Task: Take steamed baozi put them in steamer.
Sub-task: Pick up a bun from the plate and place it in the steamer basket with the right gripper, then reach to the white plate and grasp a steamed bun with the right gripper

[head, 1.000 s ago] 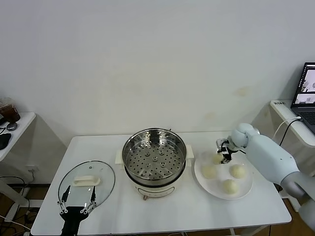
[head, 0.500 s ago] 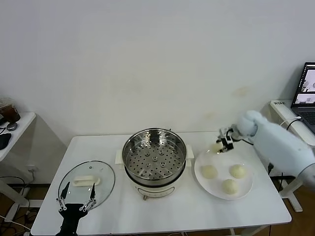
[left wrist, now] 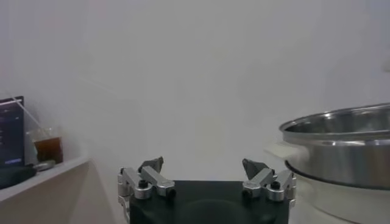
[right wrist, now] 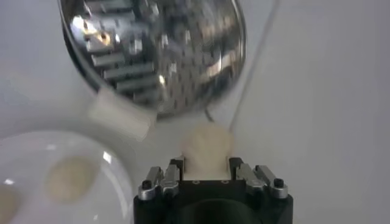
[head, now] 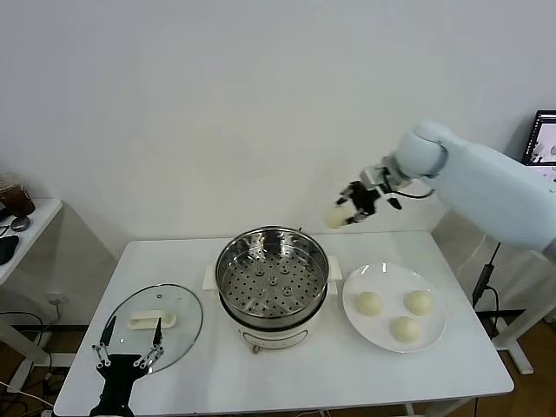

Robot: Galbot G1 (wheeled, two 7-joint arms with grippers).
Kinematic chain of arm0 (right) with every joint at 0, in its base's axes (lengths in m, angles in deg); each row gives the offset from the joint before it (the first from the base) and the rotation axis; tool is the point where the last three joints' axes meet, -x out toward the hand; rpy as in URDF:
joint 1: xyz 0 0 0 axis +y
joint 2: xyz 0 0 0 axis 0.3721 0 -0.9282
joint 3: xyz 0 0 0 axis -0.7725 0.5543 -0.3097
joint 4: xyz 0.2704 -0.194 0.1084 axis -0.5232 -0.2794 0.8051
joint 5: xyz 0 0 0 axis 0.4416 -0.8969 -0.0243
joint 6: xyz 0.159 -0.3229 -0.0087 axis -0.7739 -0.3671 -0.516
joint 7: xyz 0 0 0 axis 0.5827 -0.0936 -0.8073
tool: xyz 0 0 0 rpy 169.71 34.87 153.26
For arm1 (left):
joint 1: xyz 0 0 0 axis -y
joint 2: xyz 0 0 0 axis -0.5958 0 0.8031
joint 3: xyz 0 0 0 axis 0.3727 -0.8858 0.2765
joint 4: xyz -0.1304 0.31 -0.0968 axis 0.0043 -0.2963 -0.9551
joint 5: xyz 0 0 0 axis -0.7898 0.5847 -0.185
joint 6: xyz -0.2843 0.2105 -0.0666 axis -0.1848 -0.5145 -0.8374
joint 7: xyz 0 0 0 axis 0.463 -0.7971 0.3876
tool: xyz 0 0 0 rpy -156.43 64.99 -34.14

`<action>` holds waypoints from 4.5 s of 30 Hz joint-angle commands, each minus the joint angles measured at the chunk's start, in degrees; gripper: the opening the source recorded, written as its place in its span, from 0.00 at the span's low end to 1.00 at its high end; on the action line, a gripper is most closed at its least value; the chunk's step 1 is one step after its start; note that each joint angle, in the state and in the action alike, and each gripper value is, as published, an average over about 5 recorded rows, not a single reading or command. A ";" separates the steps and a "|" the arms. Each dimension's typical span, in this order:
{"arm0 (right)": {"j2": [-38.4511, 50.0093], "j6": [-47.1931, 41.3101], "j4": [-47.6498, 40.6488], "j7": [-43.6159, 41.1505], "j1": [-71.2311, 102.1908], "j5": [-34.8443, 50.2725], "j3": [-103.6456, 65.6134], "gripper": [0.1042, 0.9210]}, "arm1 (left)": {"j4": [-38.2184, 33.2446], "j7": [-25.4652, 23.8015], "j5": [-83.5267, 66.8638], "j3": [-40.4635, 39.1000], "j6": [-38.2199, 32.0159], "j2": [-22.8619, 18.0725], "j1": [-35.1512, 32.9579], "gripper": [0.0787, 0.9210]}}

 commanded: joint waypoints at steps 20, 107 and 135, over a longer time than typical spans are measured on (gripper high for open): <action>-23.42 34.87 -16.16 11.59 8.05 -38.45 4.09 0.44 | -0.09 -0.45 -0.01 3.08 -0.30 -0.79 -0.76 0.88; 7.72 -18.45 -1.42 2.18 32.10 -19.96 -12.73 0.88 | -2.65 4.65 2.04 4.15 8.94 -0.17 -0.61 0.88; 11.26 -20.38 2.91 -0.70 28.18 -18.12 -11.23 0.46 | -3.42 4.52 2.15 4.18 8.97 -0.27 -0.82 0.88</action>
